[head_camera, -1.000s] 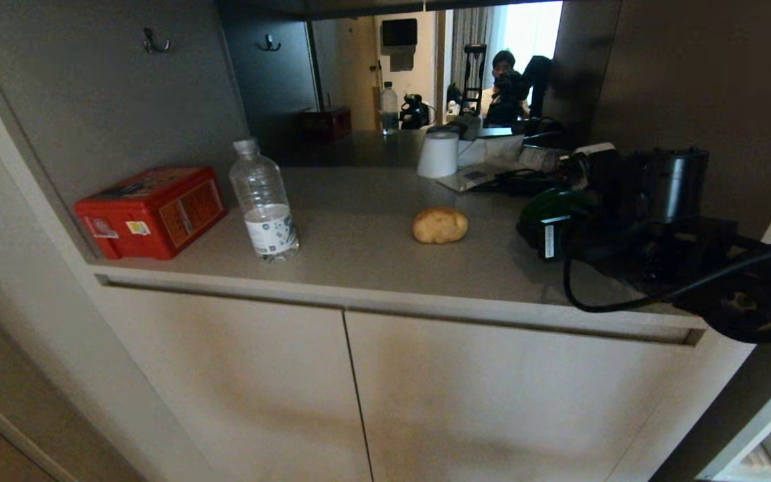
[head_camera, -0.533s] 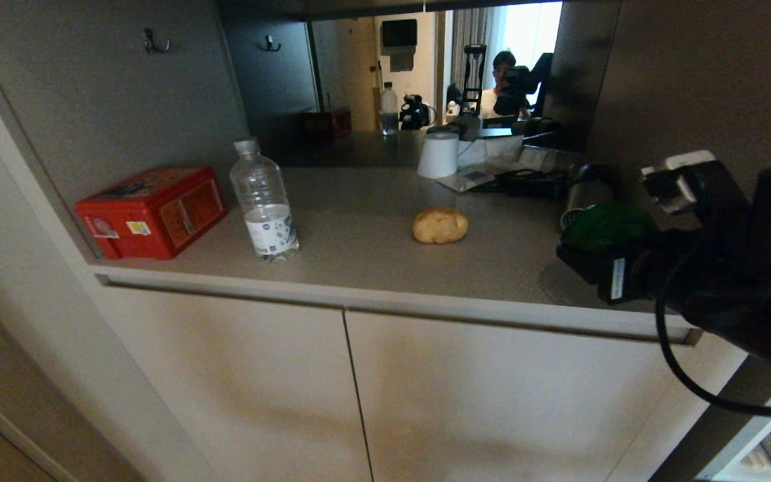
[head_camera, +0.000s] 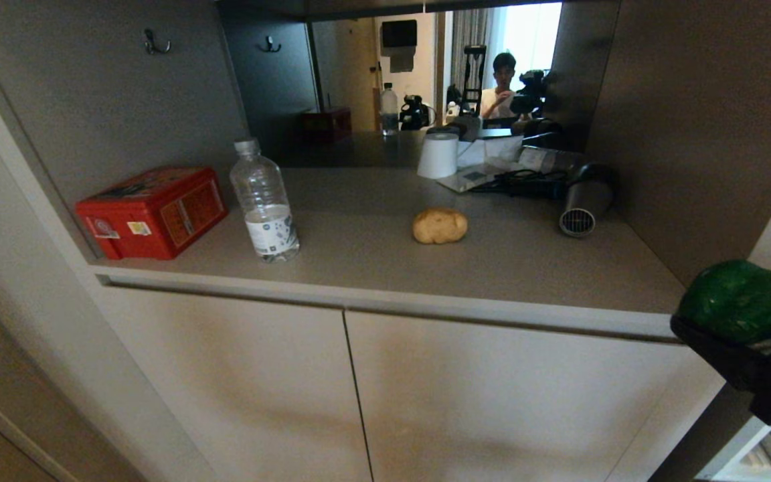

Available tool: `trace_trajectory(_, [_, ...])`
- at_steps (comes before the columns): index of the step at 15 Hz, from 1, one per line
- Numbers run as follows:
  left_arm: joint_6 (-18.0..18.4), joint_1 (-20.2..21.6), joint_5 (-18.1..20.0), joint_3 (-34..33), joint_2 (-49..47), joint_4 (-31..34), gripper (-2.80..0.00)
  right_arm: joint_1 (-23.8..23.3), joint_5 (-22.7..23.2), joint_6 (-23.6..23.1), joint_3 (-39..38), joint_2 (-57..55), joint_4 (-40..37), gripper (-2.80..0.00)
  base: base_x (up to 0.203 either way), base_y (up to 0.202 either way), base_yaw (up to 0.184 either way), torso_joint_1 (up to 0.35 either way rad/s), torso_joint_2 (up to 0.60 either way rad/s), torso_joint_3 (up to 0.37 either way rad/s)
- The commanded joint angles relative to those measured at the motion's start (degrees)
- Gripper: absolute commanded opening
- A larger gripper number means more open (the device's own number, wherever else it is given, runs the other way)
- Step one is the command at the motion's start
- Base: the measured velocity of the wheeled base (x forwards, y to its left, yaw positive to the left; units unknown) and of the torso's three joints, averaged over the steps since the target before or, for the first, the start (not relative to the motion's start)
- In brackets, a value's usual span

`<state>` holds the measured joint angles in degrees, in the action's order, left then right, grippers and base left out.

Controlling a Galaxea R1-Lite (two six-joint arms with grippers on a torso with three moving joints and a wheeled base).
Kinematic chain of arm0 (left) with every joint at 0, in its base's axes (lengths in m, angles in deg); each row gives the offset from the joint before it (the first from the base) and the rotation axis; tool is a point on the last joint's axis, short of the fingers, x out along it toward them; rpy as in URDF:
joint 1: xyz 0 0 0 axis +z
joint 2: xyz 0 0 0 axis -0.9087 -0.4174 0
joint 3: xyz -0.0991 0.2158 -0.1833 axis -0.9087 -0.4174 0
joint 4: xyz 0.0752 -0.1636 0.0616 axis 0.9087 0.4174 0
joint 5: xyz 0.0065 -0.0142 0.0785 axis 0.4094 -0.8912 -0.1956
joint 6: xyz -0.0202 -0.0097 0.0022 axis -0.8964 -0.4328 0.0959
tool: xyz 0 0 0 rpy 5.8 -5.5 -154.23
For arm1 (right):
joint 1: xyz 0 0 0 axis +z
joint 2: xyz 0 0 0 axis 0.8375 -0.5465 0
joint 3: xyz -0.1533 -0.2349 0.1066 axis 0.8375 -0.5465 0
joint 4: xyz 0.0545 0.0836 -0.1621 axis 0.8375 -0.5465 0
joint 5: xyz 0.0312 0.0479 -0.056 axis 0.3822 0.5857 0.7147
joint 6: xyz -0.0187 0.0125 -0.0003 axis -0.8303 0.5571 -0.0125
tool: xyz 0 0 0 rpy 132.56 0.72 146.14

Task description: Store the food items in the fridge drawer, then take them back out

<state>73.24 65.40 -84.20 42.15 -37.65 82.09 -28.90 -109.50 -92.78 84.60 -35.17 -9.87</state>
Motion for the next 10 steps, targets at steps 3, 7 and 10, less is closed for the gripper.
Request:
trace_trajectory(3, [-0.03, 0.01, -0.01, -0.62, 0.09, -0.02, -2.80, 0.05, -0.12, 0.18, -2.84, 13.75, -7.64, -2.80, 0.000, 0.000, 0.000, 0.000, 0.00, 0.000])
trace_trajectory(7, [0.03, 0.01, 0.05, -0.62, 0.09, -0.02, -2.80, -0.36, -0.27, 0.48, -3.18, 23.43, -19.25, -2.80, 0.000, 0.000, 0.000, 0.000, 0.00, 0.000])
trace_trajectory(10, [0.05, 0.01, -0.01, -0.62, 0.09, -0.02, -2.80, -2.67, -0.22, 0.81, -3.84, 28.27, -26.40, -2.80, 0.000, 0.000, 0.000, 0.000, 0.00, 0.000])
